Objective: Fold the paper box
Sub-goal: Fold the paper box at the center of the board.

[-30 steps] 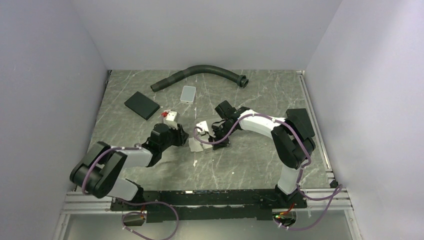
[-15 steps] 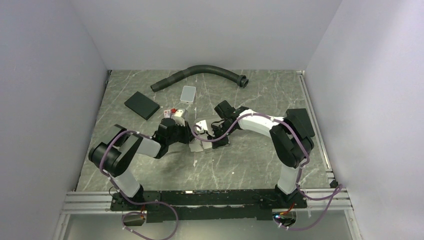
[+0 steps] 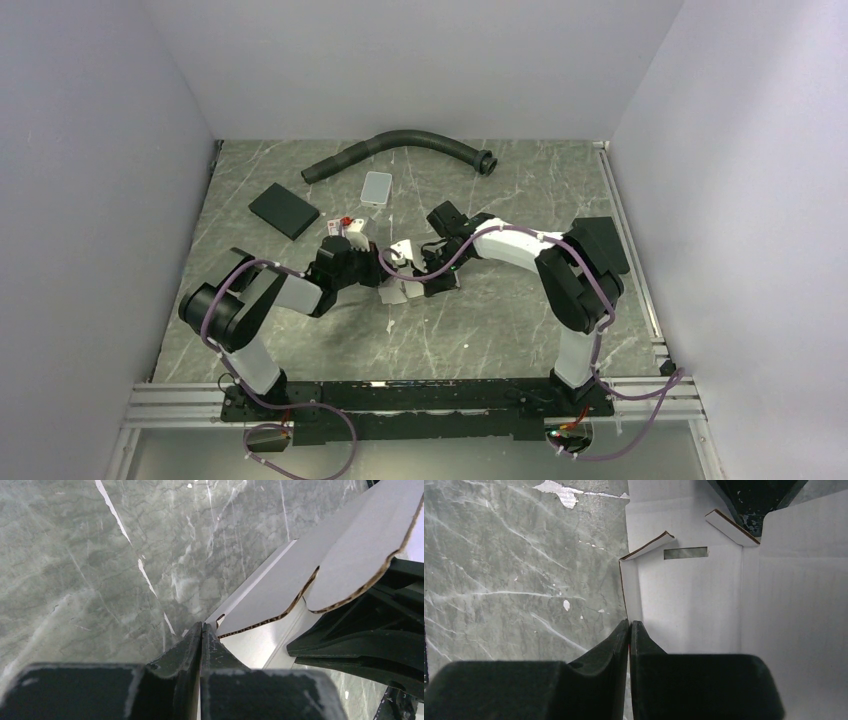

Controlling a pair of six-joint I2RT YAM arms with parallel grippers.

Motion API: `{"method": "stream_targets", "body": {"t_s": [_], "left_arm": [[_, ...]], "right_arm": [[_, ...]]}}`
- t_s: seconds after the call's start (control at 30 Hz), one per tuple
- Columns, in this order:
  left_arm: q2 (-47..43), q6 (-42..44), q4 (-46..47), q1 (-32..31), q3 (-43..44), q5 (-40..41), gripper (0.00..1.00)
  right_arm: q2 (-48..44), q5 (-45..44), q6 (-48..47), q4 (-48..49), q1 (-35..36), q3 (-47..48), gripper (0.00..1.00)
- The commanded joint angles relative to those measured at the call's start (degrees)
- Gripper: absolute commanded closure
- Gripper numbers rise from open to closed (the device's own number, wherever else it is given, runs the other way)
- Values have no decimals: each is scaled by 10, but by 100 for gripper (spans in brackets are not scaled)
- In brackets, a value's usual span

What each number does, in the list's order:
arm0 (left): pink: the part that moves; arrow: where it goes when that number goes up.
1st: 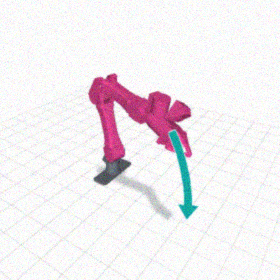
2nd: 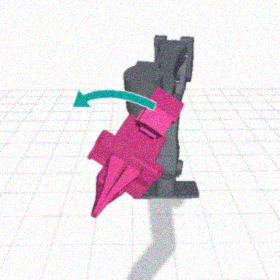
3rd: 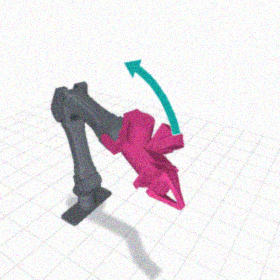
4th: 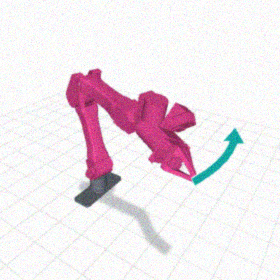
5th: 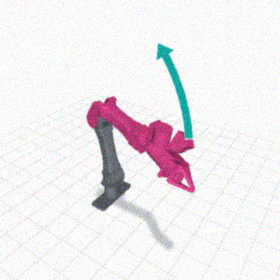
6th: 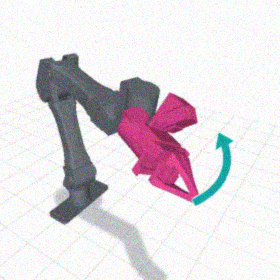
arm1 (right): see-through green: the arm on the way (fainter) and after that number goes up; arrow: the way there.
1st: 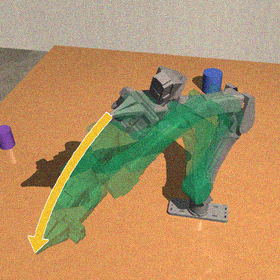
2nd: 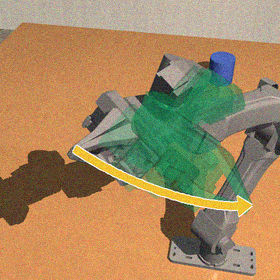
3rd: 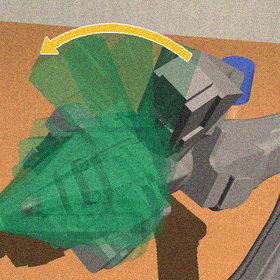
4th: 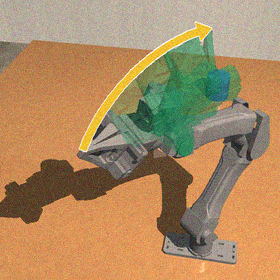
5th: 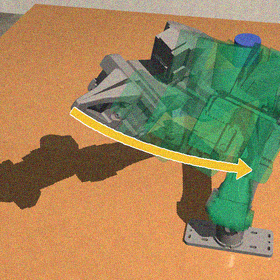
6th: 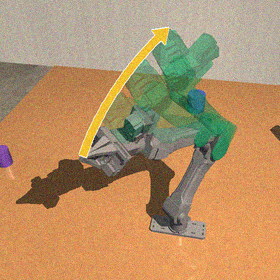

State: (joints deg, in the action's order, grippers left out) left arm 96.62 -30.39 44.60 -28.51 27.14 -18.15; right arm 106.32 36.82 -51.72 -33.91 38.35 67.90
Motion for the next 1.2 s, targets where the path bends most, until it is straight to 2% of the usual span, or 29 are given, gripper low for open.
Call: {"method": "stream_targets", "body": {"t_s": [0.0, 0.37, 0.67, 1.03, 1.17], "left_arm": [[-5, -24, 17, 1, -7, -16, 92], [-13, -16, -2, 1, -11, -33, 92], [21, 9, 49, 1, -3, -57, 87], [40, 107, 126, 1, -13, -54, 81], [48, 160, 165, 1, -24, -53, 76]], "right_arm": [[7, -8, 11, 15, 3, 21, 92], [11, -8, 13, 13, 3, 23, 92], [11, 3, -2, 4, 3, 21, 93], [13, 10, -13, -6, 3, 22, 93], [13, 12, -17, -8, 3, 21, 93]]}}
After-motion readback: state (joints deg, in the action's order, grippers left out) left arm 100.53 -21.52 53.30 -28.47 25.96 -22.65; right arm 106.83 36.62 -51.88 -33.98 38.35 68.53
